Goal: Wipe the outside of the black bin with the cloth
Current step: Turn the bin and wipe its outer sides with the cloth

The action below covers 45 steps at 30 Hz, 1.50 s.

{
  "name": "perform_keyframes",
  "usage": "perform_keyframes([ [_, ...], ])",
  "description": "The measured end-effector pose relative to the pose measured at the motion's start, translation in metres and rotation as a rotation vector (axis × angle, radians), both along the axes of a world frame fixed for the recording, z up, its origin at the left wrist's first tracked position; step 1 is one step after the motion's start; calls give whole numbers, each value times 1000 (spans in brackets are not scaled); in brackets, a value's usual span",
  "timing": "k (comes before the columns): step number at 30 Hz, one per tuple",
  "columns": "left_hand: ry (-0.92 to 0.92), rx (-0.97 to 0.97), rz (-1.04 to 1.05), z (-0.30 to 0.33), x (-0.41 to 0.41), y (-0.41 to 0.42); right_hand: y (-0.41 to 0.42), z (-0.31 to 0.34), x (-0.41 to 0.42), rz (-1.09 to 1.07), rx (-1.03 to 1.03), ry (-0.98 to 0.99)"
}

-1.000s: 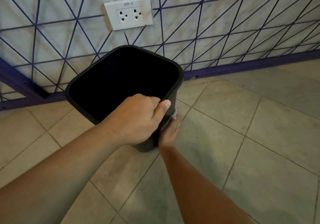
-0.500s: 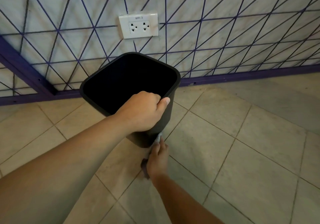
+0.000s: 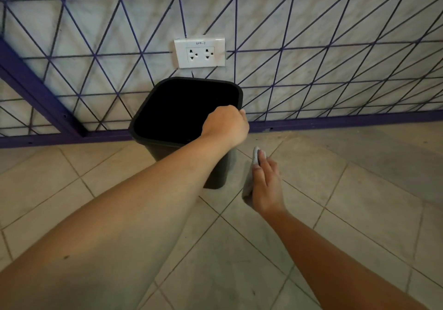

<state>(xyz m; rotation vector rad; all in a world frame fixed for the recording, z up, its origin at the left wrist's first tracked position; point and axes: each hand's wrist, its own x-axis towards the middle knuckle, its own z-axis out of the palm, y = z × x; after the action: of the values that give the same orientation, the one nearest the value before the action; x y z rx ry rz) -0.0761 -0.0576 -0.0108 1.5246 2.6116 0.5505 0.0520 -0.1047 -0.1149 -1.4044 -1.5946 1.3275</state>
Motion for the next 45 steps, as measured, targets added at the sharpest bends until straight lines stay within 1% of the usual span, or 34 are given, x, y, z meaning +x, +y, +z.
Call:
perform_keyframes([
  [3, -35, -8, 59, 2, 5, 18, 6, 2, 5, 30, 26, -25],
  [6, -69, -25, 97, 4, 7, 30, 10, -3, 8, 21, -21, 19],
  [8, -117, -29, 74, 5, 2, 32, 9, -6, 9, 20, -67, 43],
  [10, -178, -48, -11, 7, -8, 29, 4, -8, 8, 38, -73, 52],
  [12, -226, -107, -131, 16, -24, 21, -4, -12, 7, 76, -24, 4],
  [15, -250, -165, -317, 30, -48, -3, -14, -17, 3, 80, -17, -38],
  [17, -151, -161, -433, 36, -63, -26, -20, -16, 0, 86, -46, -53],
  [20, 92, -133, -575, 35, -91, -71, -33, -16, 2, 158, -108, -67],
  [22, 137, -110, -628, 26, -115, -98, -39, -20, 6, 226, -118, -134],
  [25, 137, -113, -617, 9, -142, -118, -49, -26, 6, 353, -62, -336],
  [26, 120, -106, -609, 7, -146, -120, -52, -27, 5, 393, -21, -385],
  [28, 91, -68, -622, 7, -148, -120, -55, -29, -5, 503, 129, -488],
  [31, 72, 21, -637, 15, -148, -114, -57, -19, -31, 746, 398, -651],
  [32, 67, 42, -633, 19, -150, -111, -56, -14, -42, 828, 542, -699],
  [34, 59, 49, -635, 25, -153, -105, -47, -16, -64, 921, 953, -760],
  [36, 51, 66, -648, 26, -154, -100, -34, -18, -84, 982, 1245, -844],
  [37, 43, 88, -648, 25, -156, -97, -28, -17, -93, 1013, 1349, -913],
  [41, 6, 149, -645, 22, -165, -88, -13, -26, -108, 1181, 1663, -1214],
  [43, -21, 152, -649, 23, -167, -85, -12, -31, -97, 1199, 1746, -1350],
  [45, -53, 164, -651, 22, -166, -82, -8, -41, -76, 1265, 1806, -1475],
])
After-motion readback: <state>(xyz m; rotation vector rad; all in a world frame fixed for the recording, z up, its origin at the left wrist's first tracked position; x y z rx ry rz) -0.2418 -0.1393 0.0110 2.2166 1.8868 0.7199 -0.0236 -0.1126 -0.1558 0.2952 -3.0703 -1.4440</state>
